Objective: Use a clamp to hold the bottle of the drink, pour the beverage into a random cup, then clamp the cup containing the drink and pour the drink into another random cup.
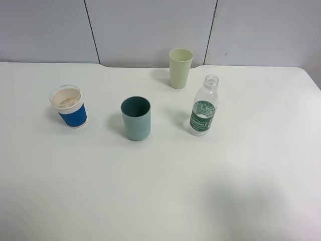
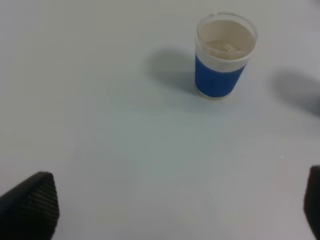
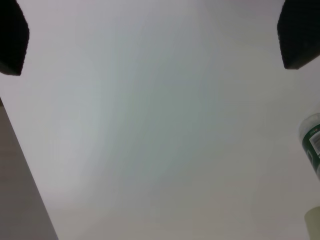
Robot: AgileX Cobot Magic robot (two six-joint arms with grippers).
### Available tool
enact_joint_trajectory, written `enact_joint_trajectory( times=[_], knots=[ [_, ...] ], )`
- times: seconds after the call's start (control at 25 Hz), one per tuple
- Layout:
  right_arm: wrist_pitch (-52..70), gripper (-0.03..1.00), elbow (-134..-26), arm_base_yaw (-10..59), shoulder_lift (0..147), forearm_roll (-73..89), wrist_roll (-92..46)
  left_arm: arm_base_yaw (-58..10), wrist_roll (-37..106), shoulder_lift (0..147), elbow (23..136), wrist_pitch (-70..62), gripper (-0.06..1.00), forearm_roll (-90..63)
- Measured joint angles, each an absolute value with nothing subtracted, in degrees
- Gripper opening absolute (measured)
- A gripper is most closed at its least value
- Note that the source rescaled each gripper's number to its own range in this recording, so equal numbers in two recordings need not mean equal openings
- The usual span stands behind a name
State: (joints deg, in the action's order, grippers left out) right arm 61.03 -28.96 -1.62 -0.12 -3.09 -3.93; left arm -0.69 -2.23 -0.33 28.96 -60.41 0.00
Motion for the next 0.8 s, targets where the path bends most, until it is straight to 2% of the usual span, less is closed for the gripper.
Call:
enact_joint_trajectory(
  times=[0.8],
  knots=[
    [61.03, 1.0, -28.96, -1.62, -0.12, -3.09, -3.93, -0.69, -2.23, -0.33, 28.96, -60.41, 1.0, 0.0]
  ],
)
